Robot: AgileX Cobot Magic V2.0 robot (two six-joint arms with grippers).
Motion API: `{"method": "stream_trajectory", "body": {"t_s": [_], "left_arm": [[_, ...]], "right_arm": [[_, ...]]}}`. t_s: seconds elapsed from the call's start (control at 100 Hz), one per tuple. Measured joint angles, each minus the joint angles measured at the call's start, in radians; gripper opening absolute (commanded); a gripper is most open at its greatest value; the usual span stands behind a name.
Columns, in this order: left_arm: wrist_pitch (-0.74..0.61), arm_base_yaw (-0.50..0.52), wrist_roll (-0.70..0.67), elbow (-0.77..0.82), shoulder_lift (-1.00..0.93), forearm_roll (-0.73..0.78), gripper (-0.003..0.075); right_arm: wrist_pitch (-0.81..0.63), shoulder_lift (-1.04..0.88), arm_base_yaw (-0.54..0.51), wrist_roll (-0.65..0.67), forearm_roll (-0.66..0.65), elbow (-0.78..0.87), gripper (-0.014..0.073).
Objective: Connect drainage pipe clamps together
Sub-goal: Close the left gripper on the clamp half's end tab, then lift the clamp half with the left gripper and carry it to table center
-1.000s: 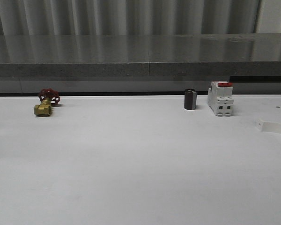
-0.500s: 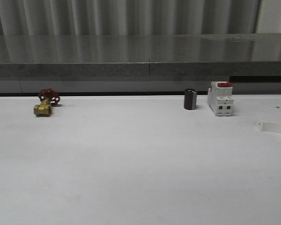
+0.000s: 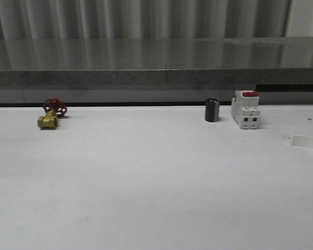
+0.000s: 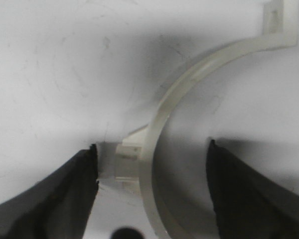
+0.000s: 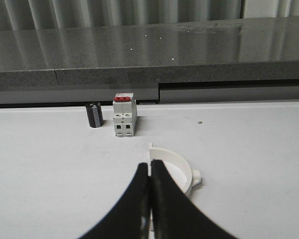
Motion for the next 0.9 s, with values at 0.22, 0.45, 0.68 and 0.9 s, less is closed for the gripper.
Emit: {"method": "stream_trajectory", "body": {"t_s": [0.22,0.45,0.68,0.9], "left_arm": [[-0.002,0.000,0.002,0.000,0.000,0.002,0.0057],[0.024,0.000,0.005,0.000,-0.019,-0.017,-0.0009],[0.151,-0.032,0.001,0.000,-0.139,-0.123,-0.0011],[0.216,-0.171,-0.107,0.000,-0.237,-0.176,-0.0011]], "right_arm": [[0.000,0.000,0.000,0.000,0.000,0.000,-0.0118],[0.000,0.000,0.000,0.000,0.000,0.000,-0.0118],[0.000,0.000,0.000,0.000,0.000,0.000,-0.0118],[0.000,0.000,0.000,0.000,0.000,0.000,-0.0118]]}}
